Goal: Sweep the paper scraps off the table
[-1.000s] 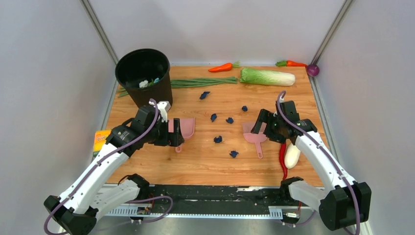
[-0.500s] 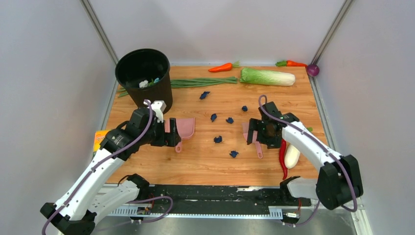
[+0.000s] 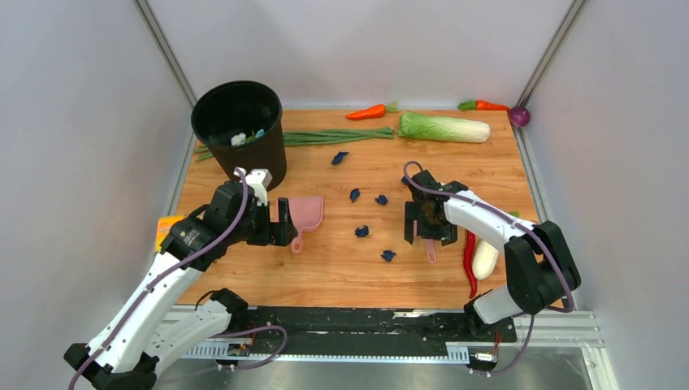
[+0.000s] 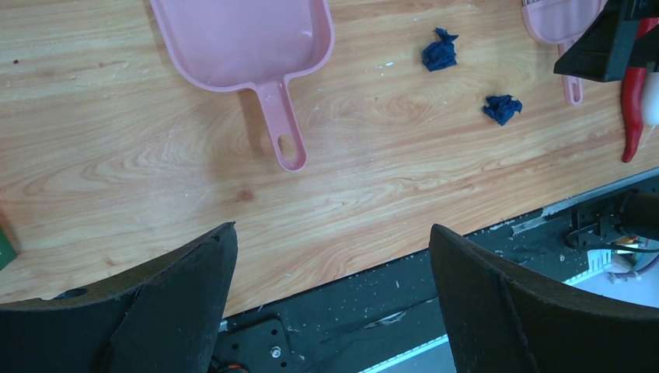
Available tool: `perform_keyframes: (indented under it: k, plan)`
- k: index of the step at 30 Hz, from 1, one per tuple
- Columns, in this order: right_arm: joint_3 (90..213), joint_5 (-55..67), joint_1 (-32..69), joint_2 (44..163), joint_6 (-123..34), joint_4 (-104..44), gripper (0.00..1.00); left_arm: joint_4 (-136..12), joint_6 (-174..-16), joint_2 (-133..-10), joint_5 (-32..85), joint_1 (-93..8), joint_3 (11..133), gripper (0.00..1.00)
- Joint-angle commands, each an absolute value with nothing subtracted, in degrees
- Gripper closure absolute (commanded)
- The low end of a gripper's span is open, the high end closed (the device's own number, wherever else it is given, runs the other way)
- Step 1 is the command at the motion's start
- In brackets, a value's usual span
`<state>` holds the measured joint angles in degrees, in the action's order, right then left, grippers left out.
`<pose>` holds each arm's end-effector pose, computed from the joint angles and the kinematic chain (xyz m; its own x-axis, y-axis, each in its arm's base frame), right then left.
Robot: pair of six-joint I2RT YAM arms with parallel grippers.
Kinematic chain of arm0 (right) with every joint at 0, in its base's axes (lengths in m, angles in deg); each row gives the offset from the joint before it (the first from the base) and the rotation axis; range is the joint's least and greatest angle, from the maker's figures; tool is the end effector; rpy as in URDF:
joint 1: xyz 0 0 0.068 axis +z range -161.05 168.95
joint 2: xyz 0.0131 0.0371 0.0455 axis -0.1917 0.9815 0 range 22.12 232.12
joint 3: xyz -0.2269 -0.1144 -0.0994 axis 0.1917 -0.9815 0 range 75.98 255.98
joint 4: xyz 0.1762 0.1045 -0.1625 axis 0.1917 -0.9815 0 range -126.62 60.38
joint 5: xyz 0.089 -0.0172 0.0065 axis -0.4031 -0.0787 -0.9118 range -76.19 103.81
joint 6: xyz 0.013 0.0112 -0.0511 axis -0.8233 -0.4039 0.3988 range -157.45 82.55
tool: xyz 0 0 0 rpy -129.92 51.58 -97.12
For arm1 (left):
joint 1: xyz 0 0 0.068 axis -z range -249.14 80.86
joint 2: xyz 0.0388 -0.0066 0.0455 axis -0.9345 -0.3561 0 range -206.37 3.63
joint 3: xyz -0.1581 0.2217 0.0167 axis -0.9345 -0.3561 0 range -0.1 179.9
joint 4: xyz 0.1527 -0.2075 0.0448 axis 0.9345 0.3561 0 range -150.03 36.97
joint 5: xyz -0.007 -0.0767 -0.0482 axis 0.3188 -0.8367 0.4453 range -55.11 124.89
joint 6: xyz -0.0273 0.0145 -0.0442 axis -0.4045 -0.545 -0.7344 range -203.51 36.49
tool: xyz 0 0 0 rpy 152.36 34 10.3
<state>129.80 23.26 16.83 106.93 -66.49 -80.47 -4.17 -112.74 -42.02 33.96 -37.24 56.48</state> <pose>0.2259 0.1129 0.1937 -0.9789 0.0239 -0.2029 0.0396 0.9965 -0.0734 0.1205 -0.0756 0.3302 -0.7860 -0.0858 -0.6122 0.1769 0.9177 -0.3557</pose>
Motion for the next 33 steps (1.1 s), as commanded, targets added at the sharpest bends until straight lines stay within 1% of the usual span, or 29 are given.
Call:
perform_keyframes:
  k: [1,3,7,10,12,16,20,23,28,33]
  plan:
    - [126.9,25.6,16.9,108.4,-67.7,-76.6,0.14,-3.8,-111.8,-41.3,34.7,-37.1,57.0,0.00]
    - [125.9,25.4,16.9,108.9,-68.1,-74.8,0.21,-3.8,-111.8,-41.5,34.7,-37.0,57.2,0.00]
    - [124.1,24.9,16.0,109.0,-69.5,-72.0,0.24,-4.0,-111.3,-42.2,34.5,-37.1,57.4,0.00]
    - [122.7,24.1,15.4,109.0,-70.1,-69.6,0.36,-3.9,-110.6,-42.9,34.6,-37.1,57.8,0.00]
    - [121.8,23.5,15.4,108.3,-70.5,-68.5,0.48,-3.9,-110.3,-43.4,34.7,-37.0,58.1,0.00]
    - [119.3,21.5,15.3,107.0,-71.2,-66.4,0.60,-3.9,-110.0,-44.0,34.5,-37.1,58.3,0.00]
    - [117.5,20.8,15.3,106.6,-71.5,-65.8,0.78,-4.4,-110.0,-44.7,34.0,-37.1,58.3,0.00]
    - [117.5,20.8,15.2,105.4,-71.0,-66.3,0.90,-4.6,-110.1,-45.1,33.6,-37.1,58.4,0.00]
    - [121.8,21.9,15.2,104.4,-70.9,-71.5,0.99,-5.0,-109.9,-45.9,32.1,-37.1,59.4,0.00]
    - [129.8,22.6,15.5,103.0,-70.2,-78.1,1.00,-5.4,-110.2,-48.0,29.0,-37.1,62.6,0.01]
